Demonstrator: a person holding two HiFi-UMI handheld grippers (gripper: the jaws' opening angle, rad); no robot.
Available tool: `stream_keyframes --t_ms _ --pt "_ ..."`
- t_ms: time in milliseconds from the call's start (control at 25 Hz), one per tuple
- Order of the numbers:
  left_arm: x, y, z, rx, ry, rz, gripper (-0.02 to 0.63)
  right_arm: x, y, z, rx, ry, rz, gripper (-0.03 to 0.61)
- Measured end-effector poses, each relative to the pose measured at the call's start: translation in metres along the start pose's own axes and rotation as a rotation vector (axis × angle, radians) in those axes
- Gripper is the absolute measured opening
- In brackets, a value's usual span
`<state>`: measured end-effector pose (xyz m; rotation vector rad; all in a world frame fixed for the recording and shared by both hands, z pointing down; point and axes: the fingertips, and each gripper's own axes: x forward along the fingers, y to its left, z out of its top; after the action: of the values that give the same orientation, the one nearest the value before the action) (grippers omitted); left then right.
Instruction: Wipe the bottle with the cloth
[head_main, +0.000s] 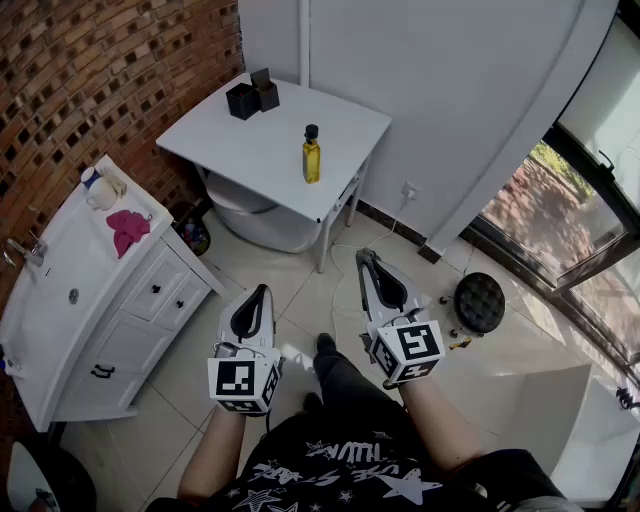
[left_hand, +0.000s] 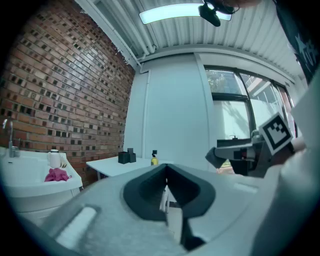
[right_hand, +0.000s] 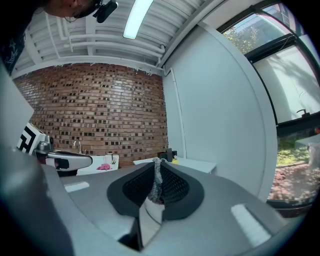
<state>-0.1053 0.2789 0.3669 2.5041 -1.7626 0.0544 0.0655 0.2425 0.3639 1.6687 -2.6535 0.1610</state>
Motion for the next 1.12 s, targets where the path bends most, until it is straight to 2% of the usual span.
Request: stream_keyframes --t_ms 280,440,600,800,1120 --pt "0.052 0.016 -0.005 0.029 0.010 -0.012 0.005 0.059 -0.030 0.007 -0.026 -0.036 0.009 0.037" --pt "0.111 0.023 -0.014 0.021 0.031 -0.025 0.005 0.113 -0.063 0.014 -0.037 -0.061 0.007 0.037" --pt "0.177 0.038 0.000 0.018 0.019 -0.026 0.005 0.178 -0.089 0.025 -0.054 -0.052 0.046 0.037" --pt "0.240 0.051 -0.001 0.035 0.033 -0.027 0.005 0.240 -0.098 0.036 -0.106 -0.021 0.155 0.037" --pt "0.296 0.085 -0.002 0.042 0.067 0.041 0.005 0.302 -0.068 0.046 -0.199 0.030 0.377 0.037"
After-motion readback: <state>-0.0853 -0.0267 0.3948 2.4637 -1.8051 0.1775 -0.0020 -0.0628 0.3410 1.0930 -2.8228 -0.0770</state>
